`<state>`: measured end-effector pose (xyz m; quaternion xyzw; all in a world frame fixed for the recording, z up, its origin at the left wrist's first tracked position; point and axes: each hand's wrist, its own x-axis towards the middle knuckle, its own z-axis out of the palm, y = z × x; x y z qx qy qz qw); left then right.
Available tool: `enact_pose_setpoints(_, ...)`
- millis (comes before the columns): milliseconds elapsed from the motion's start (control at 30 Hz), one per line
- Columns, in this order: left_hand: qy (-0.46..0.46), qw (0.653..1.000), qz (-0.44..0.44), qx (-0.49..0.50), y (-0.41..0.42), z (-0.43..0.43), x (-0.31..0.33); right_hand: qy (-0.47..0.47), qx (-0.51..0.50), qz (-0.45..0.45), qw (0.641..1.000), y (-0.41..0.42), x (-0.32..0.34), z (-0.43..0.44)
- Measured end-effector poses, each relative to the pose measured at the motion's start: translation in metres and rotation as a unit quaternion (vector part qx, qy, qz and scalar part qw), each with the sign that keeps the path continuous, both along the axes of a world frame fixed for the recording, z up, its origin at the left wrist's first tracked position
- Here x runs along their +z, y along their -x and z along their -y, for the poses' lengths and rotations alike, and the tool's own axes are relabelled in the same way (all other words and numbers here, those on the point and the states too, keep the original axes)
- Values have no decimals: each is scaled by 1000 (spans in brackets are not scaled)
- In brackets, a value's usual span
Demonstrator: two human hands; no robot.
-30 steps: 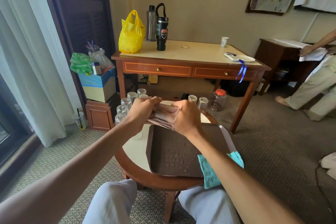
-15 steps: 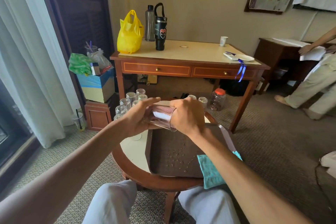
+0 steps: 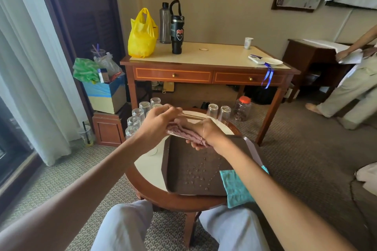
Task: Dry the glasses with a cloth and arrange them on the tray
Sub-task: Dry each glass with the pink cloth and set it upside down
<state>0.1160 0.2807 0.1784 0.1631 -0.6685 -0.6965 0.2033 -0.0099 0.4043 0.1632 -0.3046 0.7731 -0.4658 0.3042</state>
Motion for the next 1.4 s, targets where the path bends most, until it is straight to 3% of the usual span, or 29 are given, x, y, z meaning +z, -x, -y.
enact_pose_setpoints(33, -75, 997, 17, -23, -1, -2, 4, 13, -16, -127, 992, 1, -1, 0)
enact_pose_setpoints(100, -176, 981, 78, -36, -1, -3, 9, 30, -44, -428, 902, 4, -3, -5)
enact_pose_setpoints(167, -206, 968, 134, -41, -2, -2, 8, 74, -57, -574, 813, -4, 6, -12)
enact_pose_setpoints(200, -199, 967, 155, -36, -1, -1, 6, 81, -53, -585, 806, -11, 9, -15)
enact_pose_setpoints(267, -162, 971, 174, 1, 0, -4, 4, 56, -53, -546, 834, -13, 4, -14)
enact_pose_setpoints(333, -98, 981, 161, 44, 2, -8, 5, -20, -66, -447, 892, -9, -15, -4)
enact_pose_setpoints(367, -57, 986, 146, 62, 3, -9, 5, -37, -80, -352, 932, -7, -25, 1)
enact_pose_setpoints(433, 69, 986, 116, 95, 3, -10, 4, -19, -78, -24, 996, -12, -35, 6)
enact_pose_setpoints(467, 136, 979, 104, 108, 3, -10, 1, -14, -55, 131, 990, -14, -38, 4)
enact_pose_setpoints(533, 216, 967, 68, 116, 2, -9, -5, -11, 10, 280, 960, -18, -36, -6)
enact_pose_setpoints(567, 225, 966, 53, 113, 2, -9, -8, -19, 26, 286, 958, -18, -34, -10)
enact_pose_setpoints(633, 202, 974, 44, 96, 3, -6, -13, -42, 9, 192, 980, -18, -27, -10)
enact_pose_setpoints(700, 92, 992, 47, 66, 6, -1, -15, -43, -43, -9, 998, -22, -17, -10)
enact_pose_setpoints(733, 20, 997, 56, 44, 7, 1, -15, -39, -59, -148, 986, -24, -13, -12)
enact_pose_setpoints(767, -38, 996, 75, 20, 7, 1, -14, -32, -71, -303, 950, -27, -9, -15)
enact_pose_setpoints(800, -67, 992, 103, 0, 6, 1, -13, -14, -88, -445, 891, -29, -6, -18)
enact_pose_setpoints(833, -75, 988, 131, -18, 5, 2, -11, 5, -105, -544, 832, -30, -3, -22)
enact_pose_setpoints(867, -69, 986, 151, -31, 5, 2, -10, 24, -122, -585, 801, -31, -1, -24)
enact_pose_setpoints(900, -50, 984, 166, -32, 6, 2, -8, 48, -132, -596, 790, -27, -7, -24)
enact_pose_setpoints(933, -9, 985, 174, -21, 6, 2, -6, 52, -125, -564, 815, -23, -16, -20)
enact_pose_setpoints(967, 48, 984, 174, -1, 7, 2, -4, 40, -105, -491, 864, -23, -25, -17)
enact_pose_setpoints(1033, 170, 975, 140, 37, 8, 3, -4, 33, -92, -248, 964, -25, -34, -9)
enact_pose_setpoints(1067, 219, 968, 114, 49, 8, 5, -6, 21, -87, -102, 991, -28, -35, -7)
enact_pose_setpoints(1133, 279, 956, 70, 58, 7, 8, -9, -19, -57, 118, 991, -32, -30, -7)
enact_pose_setpoints(1200, 293, 954, 29, 58, 5, 12, -13, -18, -24, 207, 978, -33, -26, -12)
enact_pose_setpoints(1300, 273, 961, -5, 39, 5, 14, -17, 10, -16, 187, 982, -33, -20, -15)
enact_pose_setpoints(1367, 162, 987, 1, 14, 4, 16, -16, 13, -47, -5, 999, -32, -19, -11)
enact_pose_setpoints(1400, 88, 996, 16, -4, 4, 17, -15, 21, -68, -142, 987, -30, -19, -9)
